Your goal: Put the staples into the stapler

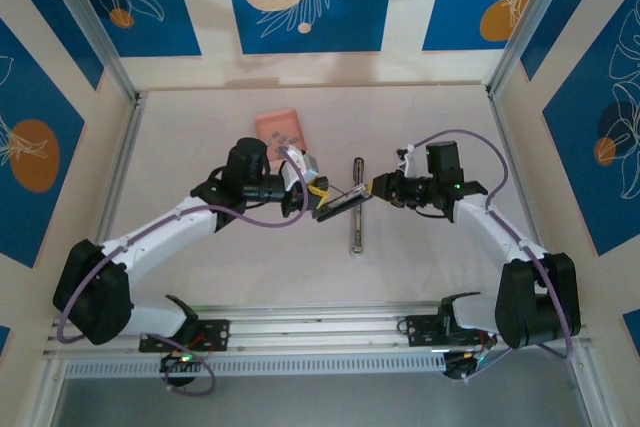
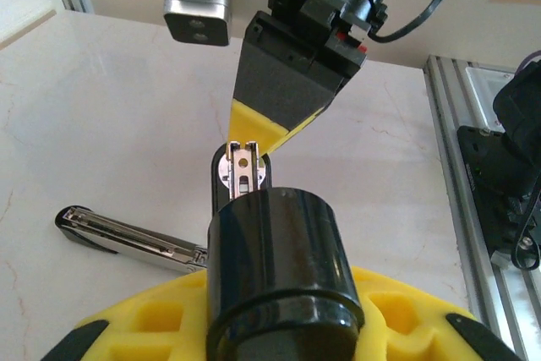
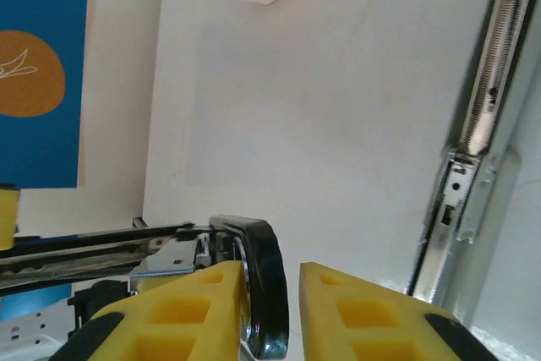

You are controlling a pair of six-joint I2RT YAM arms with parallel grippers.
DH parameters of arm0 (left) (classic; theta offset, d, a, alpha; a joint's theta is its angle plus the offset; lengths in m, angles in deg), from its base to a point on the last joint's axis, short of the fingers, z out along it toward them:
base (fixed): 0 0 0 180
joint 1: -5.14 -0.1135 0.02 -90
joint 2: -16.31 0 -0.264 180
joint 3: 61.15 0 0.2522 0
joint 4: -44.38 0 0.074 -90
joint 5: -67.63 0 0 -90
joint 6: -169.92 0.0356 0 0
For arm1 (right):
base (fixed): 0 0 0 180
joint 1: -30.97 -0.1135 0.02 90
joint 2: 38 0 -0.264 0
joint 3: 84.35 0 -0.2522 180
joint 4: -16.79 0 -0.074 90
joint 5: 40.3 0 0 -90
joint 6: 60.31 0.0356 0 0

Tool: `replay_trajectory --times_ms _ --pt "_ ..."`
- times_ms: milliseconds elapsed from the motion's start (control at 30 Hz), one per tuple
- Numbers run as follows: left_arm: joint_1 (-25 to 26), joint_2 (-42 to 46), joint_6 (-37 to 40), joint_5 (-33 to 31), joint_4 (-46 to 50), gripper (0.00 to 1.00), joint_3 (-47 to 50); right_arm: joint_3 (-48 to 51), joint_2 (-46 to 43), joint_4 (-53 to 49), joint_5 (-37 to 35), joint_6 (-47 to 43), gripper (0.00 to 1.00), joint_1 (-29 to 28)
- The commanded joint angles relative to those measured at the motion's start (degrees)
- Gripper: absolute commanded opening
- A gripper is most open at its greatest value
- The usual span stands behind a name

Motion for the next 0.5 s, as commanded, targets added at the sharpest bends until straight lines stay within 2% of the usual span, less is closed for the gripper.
replay_trajectory --times_ms 0,167,467 --pt "0.32 3.97 -4.35 3.33 -9.40 0.01 -4.38 2.44 1.32 1.21 -1.57 1.51 0.26 0.76" --pt "0.31 4.90 -9.68 1.87 -10.13 0.01 -7.59 6.17 -0.52 1.98 -0.57 1.76 0.30 2.42" --pt "0.30 4.90 -8.51 0.00 -7.89 0.01 -10.17 5.67 -4.24 0.64 -1.06 -1.97 0.44 2.68"
